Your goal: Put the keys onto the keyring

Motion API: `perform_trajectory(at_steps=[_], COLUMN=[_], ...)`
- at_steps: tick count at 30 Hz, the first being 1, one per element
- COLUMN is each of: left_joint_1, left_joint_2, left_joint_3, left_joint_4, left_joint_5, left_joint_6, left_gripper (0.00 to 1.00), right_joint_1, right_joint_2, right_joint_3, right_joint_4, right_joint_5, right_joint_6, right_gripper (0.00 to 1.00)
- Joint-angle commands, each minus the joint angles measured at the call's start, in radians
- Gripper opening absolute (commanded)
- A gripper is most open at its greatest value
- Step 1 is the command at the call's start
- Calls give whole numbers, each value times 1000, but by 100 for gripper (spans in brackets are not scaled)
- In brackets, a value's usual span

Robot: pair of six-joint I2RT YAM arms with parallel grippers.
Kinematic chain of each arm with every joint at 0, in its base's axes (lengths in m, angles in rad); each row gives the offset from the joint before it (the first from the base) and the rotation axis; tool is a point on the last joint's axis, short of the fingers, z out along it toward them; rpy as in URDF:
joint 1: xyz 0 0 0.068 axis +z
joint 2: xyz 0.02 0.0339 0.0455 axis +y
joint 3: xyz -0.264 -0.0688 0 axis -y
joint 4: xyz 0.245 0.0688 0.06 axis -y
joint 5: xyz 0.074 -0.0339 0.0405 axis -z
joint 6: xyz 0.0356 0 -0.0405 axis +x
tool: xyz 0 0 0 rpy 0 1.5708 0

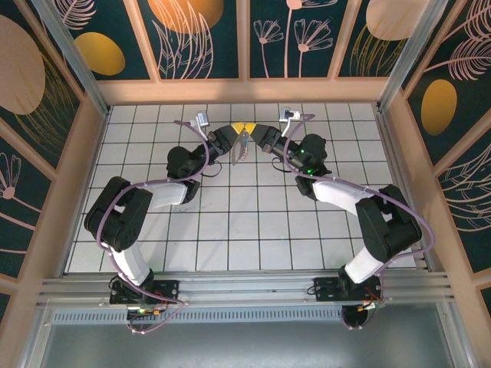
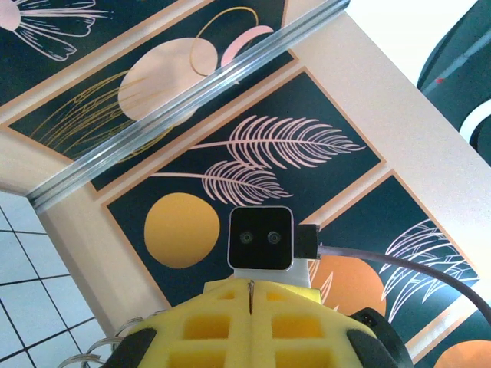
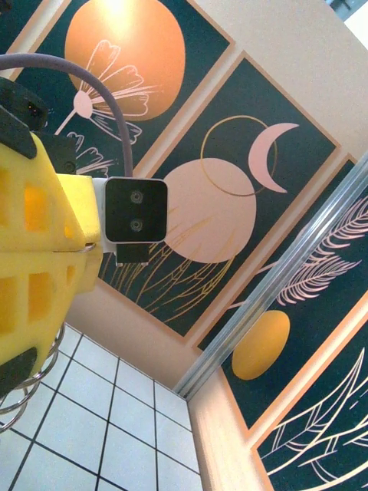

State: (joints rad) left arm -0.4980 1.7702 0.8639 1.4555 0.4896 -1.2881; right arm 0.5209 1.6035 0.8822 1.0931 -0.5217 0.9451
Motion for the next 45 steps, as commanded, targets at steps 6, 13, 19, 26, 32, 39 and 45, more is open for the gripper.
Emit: perform_trajectory(at_steps=[6, 13, 19, 26, 32, 39, 45], left_joint_1=[-8, -9, -10, 17, 70, 107, 125], left_joint_2=[9, 10, -2, -104, -135, -85, -1], left_joint_3=[21, 24, 37, 62, 103, 280, 400], left_joint_4=[46, 42, 3, -249, -412, -651, -783], left_joint_5=[10, 14, 30, 28, 92, 246, 376], left_joint_6=[0, 0, 38, 229, 330, 483, 558], left_gripper=[0, 0, 0, 40, 49, 52, 53], right_joint_1=[14, 14, -1, -76, -152, -223, -258], right_joint_2=[23, 27, 20, -1, 8, 93, 161], right_joint_3=[47, 58, 57, 94, 165, 301, 371], right_joint_4=[38, 28, 5, -104, -228, -373, -420], right_joint_5=[-52, -60, -67, -179, -339, -532, -586], right_joint_6=[-12, -18, -37, -101, -171, -234, -226], right_gripper=[15, 0, 0, 0, 0, 0, 0])
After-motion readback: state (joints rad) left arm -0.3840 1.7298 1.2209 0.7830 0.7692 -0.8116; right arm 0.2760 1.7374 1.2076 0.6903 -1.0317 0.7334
